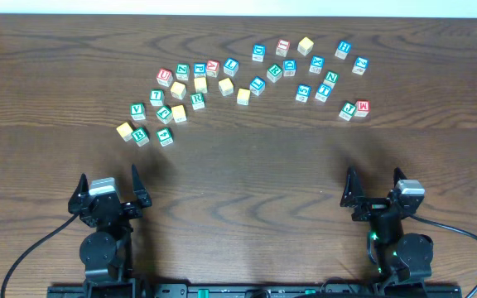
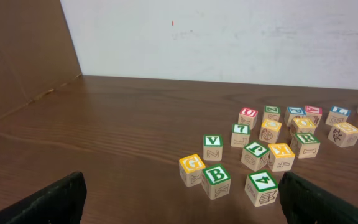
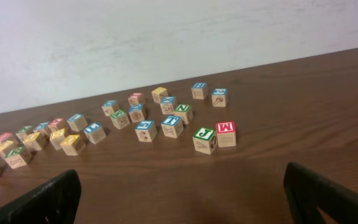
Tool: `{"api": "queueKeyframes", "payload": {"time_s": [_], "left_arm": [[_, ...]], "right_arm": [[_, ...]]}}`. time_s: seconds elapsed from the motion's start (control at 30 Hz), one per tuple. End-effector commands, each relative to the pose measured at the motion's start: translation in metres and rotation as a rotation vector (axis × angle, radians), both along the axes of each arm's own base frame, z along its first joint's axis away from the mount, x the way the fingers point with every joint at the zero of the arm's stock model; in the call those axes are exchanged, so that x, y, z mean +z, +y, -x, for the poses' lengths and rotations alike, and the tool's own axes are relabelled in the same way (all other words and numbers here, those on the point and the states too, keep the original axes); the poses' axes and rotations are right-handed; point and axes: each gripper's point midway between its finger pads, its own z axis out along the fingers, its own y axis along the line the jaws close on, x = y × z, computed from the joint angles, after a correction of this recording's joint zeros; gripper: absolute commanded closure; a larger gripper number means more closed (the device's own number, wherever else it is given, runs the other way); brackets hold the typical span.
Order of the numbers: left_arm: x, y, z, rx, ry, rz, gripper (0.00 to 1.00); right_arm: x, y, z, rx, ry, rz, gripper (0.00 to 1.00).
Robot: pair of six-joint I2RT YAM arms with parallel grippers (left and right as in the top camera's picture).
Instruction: Spell out ROBOT
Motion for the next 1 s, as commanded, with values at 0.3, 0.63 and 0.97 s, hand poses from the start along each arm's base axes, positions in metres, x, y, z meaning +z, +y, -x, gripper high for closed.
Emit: {"api": "queueKeyframes", "payload": {"time_s": [0.3, 0.63, 0.97], "left_arm": [[-0.017, 0.003, 0.001, 0.012, 0.056, -0.01, 0.02], [-0.01, -0.001, 0.001, 0.007, 0.024, 0.121, 0.02], [0.023, -0.008, -0.007, -0.035, 0.062, 0.129, 0.02]], "right_arm": [[0.0, -0.001, 0.0, -0.005, -0.004, -0.004, 0.01], [0.0, -0.001, 0.0, -0.005, -0.004, -0.004, 0.01], [0.0, -0.001, 0.0, -0.005, -0.004, -0.004, 0.01]]}}
